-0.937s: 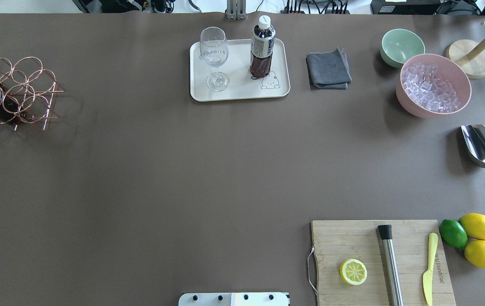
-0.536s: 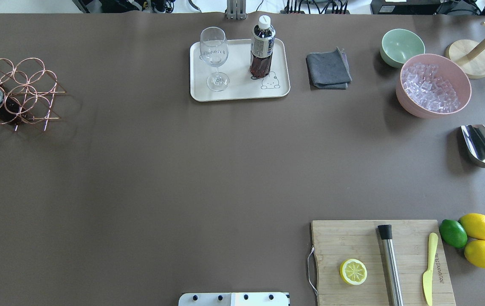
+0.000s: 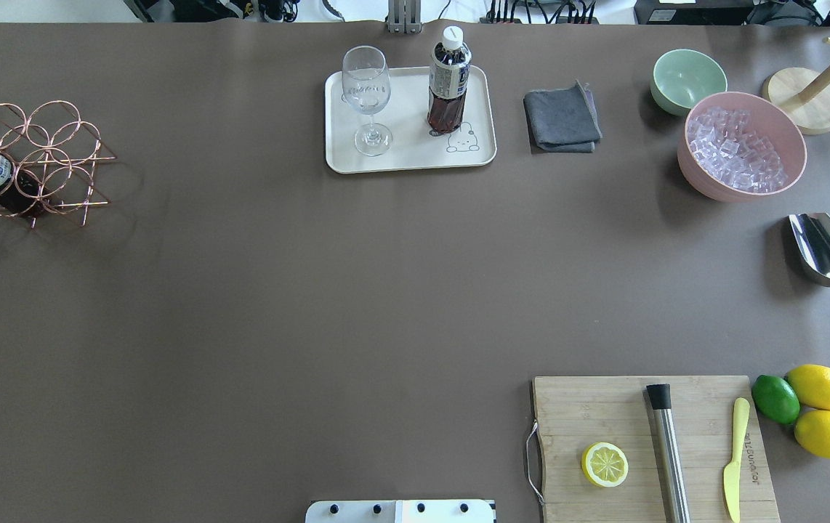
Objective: Take tea from basket to plate
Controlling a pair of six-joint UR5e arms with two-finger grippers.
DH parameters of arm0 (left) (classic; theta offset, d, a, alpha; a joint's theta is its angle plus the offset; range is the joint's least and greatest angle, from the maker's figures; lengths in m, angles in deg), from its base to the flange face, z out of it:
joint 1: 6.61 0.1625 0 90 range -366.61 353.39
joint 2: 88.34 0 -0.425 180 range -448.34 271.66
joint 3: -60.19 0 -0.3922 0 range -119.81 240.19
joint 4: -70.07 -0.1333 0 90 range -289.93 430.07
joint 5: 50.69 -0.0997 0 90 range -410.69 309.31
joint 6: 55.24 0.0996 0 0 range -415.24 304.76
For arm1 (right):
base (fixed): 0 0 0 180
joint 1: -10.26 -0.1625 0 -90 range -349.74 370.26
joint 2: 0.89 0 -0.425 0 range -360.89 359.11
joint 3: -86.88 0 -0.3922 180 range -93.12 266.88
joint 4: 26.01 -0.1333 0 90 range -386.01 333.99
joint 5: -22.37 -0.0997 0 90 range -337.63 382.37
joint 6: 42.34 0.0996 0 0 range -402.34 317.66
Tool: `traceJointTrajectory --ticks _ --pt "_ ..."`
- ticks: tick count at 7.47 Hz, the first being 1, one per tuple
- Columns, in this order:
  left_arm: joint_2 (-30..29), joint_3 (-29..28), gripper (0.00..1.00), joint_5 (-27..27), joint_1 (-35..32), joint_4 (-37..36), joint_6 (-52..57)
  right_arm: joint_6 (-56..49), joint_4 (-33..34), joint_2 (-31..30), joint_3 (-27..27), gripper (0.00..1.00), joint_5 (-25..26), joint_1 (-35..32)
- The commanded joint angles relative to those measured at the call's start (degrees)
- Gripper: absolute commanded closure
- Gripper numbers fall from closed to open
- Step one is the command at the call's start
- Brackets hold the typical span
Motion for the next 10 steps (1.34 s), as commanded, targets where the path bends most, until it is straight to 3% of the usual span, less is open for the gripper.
traceJointTrajectory --ticks 1,2,6,10 --pt "0.2 0.2 0.97 0.1 0.0 0.0 -0.4 0.0 0.0 0.0 0.3 0.00 0.0 0.0" --pt "0.4 0.0 0.03 0.1 -0.1 0.1 -0.3 0.0 0.0 0.1 0.3 0.00 0.1 0.0" --pt "0.3 0.0 0.02 0.1 -1.1 -0.1 -0.4 0.0 0.0 0.1 0.5 0.00 0.1 0.0" --pt "1.3 -0.2 0.02 2.3 -8.2 -4.7 -7.7 -0.1 0.0 0.1 0.5 0.00 0.1 0.0"
